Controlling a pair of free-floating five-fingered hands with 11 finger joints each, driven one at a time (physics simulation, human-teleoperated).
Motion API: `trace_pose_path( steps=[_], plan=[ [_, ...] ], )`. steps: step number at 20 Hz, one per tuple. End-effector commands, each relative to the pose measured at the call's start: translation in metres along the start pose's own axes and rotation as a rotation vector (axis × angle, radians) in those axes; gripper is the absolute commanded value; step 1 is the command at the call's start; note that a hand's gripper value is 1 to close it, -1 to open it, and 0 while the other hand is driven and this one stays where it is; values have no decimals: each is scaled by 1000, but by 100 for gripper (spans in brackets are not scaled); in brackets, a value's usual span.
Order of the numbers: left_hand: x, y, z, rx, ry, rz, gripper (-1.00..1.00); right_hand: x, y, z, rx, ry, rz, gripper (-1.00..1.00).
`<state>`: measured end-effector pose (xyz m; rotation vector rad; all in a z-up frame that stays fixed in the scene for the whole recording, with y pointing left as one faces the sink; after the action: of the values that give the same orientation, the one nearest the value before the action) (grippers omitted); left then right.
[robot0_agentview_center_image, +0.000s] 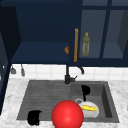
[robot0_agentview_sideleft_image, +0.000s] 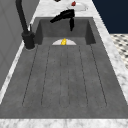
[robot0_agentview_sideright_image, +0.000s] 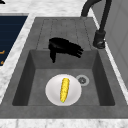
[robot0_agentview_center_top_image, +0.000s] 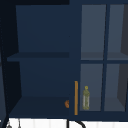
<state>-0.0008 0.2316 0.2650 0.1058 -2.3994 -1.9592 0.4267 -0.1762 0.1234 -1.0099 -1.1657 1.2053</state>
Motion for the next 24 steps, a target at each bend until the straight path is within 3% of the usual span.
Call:
trace_pose_path(
  steps=[1,13,19,24],
  plan=[
    [0,0,0,0,0,0,0,-8,-10,-28,18,-3,-27,-100],
    [0,0,0,0,0,0,0,-18,-26,-127,-13,-1,-5,-100],
    [0,0,0,0,0,0,0,-13,-27,-177,-2,-15,19,-100],
    [0,0,0,0,0,0,0,-5,-31,-213,28,-19,9,-100]
  ],
)
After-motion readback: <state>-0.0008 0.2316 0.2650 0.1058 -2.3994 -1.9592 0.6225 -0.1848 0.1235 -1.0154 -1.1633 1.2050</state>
